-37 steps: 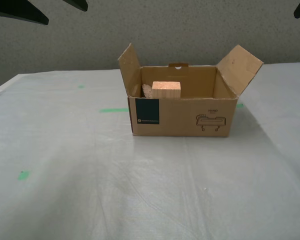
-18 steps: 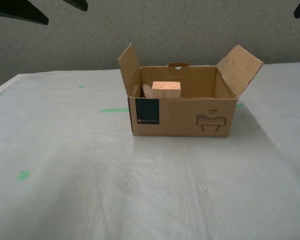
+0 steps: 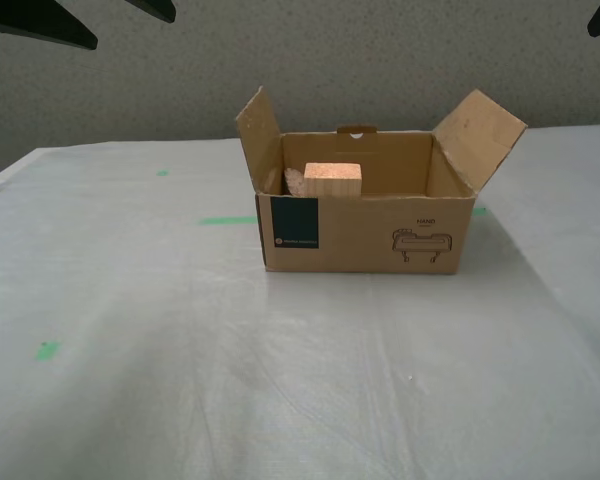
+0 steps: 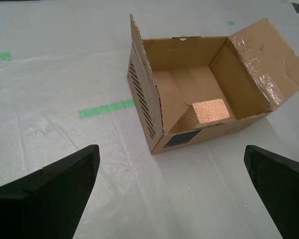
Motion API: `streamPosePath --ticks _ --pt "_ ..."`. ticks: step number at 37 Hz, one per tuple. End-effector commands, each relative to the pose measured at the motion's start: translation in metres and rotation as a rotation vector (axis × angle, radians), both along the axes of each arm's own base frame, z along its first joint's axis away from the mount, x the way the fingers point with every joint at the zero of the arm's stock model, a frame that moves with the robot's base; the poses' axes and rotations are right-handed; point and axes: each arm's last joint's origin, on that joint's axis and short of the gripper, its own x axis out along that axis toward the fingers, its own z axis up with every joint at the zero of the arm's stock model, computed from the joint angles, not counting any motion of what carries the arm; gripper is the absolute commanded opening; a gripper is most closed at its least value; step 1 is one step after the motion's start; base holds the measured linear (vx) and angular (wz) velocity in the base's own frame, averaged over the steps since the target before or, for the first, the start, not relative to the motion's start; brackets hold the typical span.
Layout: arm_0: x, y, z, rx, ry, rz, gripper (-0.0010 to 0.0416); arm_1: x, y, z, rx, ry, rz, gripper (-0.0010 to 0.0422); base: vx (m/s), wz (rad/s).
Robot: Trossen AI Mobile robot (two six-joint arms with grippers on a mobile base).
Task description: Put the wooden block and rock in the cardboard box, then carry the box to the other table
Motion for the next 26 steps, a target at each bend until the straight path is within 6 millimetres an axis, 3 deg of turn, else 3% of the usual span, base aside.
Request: streamPosePath --ticks 1,26 --pt "0.0 0.0 0.0002 -0.001 0.0 -0.005 0.0394 0.0 0.0 0.0005 -0.003 -0.002 0.003 0.0398 0.0 0.0" --pt "0.0 0.0 0.0002 -0.001 0.0 -0.005 0.0393 0.0 0.0 0.0005 -0.003 -0.002 0.003 0.0398 0.0 0.0"
